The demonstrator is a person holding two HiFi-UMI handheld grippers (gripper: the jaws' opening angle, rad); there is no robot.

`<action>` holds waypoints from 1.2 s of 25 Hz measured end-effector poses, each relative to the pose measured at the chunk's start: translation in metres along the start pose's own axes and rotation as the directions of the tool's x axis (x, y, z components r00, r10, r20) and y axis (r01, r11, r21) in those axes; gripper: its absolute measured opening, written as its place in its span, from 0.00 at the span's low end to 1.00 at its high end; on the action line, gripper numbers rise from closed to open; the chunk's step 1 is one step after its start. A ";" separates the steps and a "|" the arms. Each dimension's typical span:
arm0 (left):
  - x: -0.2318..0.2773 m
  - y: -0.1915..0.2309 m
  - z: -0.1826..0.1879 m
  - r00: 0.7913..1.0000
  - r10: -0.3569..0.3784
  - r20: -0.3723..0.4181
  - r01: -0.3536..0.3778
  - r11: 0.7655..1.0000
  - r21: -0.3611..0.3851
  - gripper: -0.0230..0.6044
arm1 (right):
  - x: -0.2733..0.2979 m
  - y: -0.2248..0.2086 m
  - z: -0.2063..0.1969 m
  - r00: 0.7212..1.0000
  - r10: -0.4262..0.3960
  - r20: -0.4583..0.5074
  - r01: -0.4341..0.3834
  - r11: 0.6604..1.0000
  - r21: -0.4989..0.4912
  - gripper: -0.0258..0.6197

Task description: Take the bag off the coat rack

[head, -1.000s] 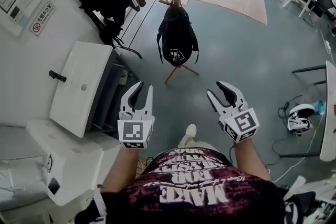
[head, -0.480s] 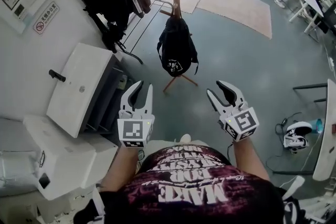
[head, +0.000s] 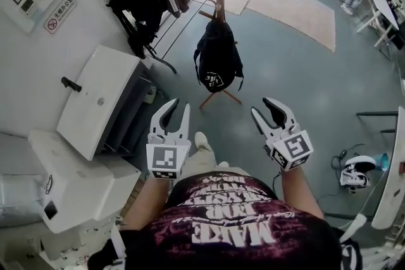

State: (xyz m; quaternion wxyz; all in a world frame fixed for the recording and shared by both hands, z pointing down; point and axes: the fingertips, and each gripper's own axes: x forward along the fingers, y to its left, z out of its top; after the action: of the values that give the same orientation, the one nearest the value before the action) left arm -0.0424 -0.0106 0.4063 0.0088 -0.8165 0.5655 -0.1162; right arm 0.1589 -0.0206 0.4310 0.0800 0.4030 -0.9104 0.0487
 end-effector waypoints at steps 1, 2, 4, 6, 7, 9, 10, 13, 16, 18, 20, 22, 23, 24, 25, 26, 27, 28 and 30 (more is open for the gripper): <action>0.003 0.000 0.000 1.000 -0.003 0.000 0.003 1.000 -0.001 0.16 | 0.001 -0.001 -0.001 1.000 0.000 0.000 0.000 1.000 0.003 0.31; 0.006 -0.001 0.001 1.000 -0.008 0.000 0.008 1.000 0.000 0.16 | 0.002 -0.003 -0.001 1.000 -0.001 -0.001 0.001 1.000 0.005 0.31; 0.014 -0.004 0.003 1.000 -0.023 0.004 0.023 1.000 0.004 0.16 | 0.002 -0.008 -0.001 1.000 -0.006 0.001 0.006 1.000 0.006 0.31; 0.023 -0.007 0.006 0.999 -0.037 0.010 0.037 0.999 0.008 0.16 | 0.004 -0.013 0.001 1.000 -0.015 0.004 0.015 1.000 0.004 0.31; 0.026 -0.008 0.008 0.999 -0.043 0.015 0.043 0.999 0.009 0.16 | 0.004 -0.015 0.002 1.000 -0.018 0.004 0.018 1.000 0.003 0.31; 0.032 -0.010 0.011 0.998 -0.052 0.023 0.051 0.999 0.010 0.16 | 0.006 -0.019 0.002 1.000 -0.022 0.001 0.022 1.000 0.001 0.31; 0.035 -0.011 0.012 0.998 -0.056 0.025 0.055 0.998 0.010 0.16 | 0.007 -0.020 0.002 1.000 -0.024 -0.002 0.024 1.000 0.001 0.31; 0.040 -0.007 0.010 0.998 -0.064 0.022 0.064 0.998 0.006 0.16 | 0.013 -0.023 0.002 0.999 -0.031 -0.008 0.031 1.000 0.003 0.31; 0.048 0.002 0.007 0.998 -0.063 0.016 0.063 0.998 0.002 0.16 | 0.022 -0.027 0.004 0.999 -0.038 -0.008 0.038 0.999 0.002 0.31; 0.055 0.008 0.010 0.998 -0.061 0.023 0.061 0.998 0.001 0.16 | 0.028 -0.031 0.006 0.999 -0.042 -0.010 0.042 0.999 0.001 0.31; 0.062 0.014 0.013 0.997 -0.064 0.030 0.064 0.998 0.002 0.16 | 0.036 -0.035 0.009 0.999 -0.046 -0.013 0.046 0.999 0.000 0.31; 0.071 0.019 0.012 0.997 -0.071 0.029 0.071 0.997 0.002 0.16 | 0.045 -0.039 0.011 0.999 -0.048 -0.014 0.048 0.999 -0.001 0.31; 0.075 0.021 0.011 0.997 -0.075 0.026 0.075 0.997 0.001 0.16 | 0.050 -0.041 0.011 0.999 -0.049 -0.014 0.049 0.999 -0.001 0.31; 0.079 0.024 0.010 0.997 -0.077 0.023 0.077 0.997 -0.002 0.16 | 0.055 -0.043 0.012 0.999 -0.049 -0.015 0.049 0.999 -0.001 0.31; 0.084 0.028 0.009 0.997 -0.079 0.020 0.080 0.997 -0.004 0.16 | 0.060 -0.045 0.013 0.999 -0.049 -0.016 0.049 0.999 0.000 0.31; 0.090 0.031 0.008 0.997 -0.081 0.018 0.082 0.997 -0.005 0.16 | 0.065 -0.047 0.013 0.999 -0.049 -0.018 0.049 0.999 0.001 0.31; 0.095 0.035 0.008 0.996 -0.084 0.016 0.084 0.996 -0.006 0.16 | 0.070 -0.050 0.014 0.999 -0.050 -0.020 0.050 0.999 0.002 0.31; 0.101 0.038 0.009 0.996 -0.086 0.016 0.086 0.996 -0.006 0.16 | 0.075 -0.052 0.015 0.998 -0.051 -0.022 0.051 0.999 0.004 0.31; 0.112 0.044 0.010 0.996 -0.090 0.016 0.090 0.996 -0.005 0.16 | 0.085 -0.058 0.016 0.998 -0.054 -0.026 0.054 0.999 0.006 0.31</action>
State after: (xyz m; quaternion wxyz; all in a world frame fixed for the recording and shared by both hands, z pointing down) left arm -0.0437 -0.1311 0.4098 0.0057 -0.8420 0.5285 -0.1083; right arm 0.1442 -0.1239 0.4326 0.0915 0.4270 -0.8980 0.0549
